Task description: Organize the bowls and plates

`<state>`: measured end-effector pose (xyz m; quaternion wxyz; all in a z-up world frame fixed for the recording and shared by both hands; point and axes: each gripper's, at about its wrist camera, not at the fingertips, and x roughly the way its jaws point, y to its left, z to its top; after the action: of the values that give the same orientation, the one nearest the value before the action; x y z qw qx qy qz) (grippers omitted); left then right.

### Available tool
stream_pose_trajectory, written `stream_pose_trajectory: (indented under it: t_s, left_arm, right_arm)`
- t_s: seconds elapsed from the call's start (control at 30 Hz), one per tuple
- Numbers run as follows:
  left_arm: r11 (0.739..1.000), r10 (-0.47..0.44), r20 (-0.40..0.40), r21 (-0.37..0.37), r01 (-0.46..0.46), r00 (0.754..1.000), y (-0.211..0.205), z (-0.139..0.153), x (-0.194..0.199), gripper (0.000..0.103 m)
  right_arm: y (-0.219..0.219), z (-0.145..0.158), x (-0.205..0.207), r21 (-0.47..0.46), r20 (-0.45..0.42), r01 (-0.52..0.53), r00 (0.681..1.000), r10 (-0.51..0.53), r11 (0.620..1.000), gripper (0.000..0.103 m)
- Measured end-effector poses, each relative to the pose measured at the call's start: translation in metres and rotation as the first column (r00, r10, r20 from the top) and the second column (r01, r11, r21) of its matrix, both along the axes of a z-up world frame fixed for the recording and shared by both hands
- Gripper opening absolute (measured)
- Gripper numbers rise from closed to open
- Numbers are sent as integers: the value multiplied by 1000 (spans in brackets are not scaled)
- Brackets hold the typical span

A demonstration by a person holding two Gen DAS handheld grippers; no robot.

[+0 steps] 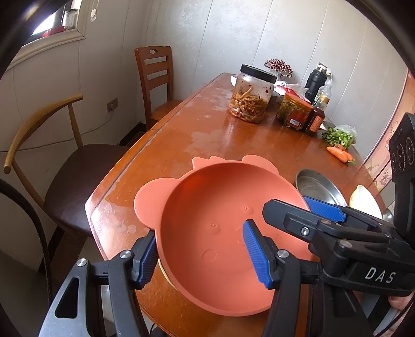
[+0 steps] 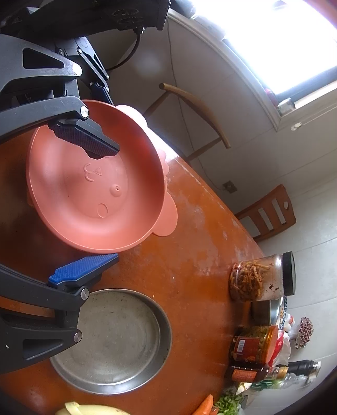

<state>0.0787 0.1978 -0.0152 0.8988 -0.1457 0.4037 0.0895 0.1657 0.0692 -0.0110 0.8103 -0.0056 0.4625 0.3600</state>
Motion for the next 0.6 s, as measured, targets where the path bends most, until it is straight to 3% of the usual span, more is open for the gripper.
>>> stream_pose_trajectory:
  t_s: [0.6]
  left_arm:
    - [1000,8,9,25,-8,1000,-2,-3,-3,61]
  right_arm:
    - [5,-12,4,-15,-15,4,1000,-5,1000,77]
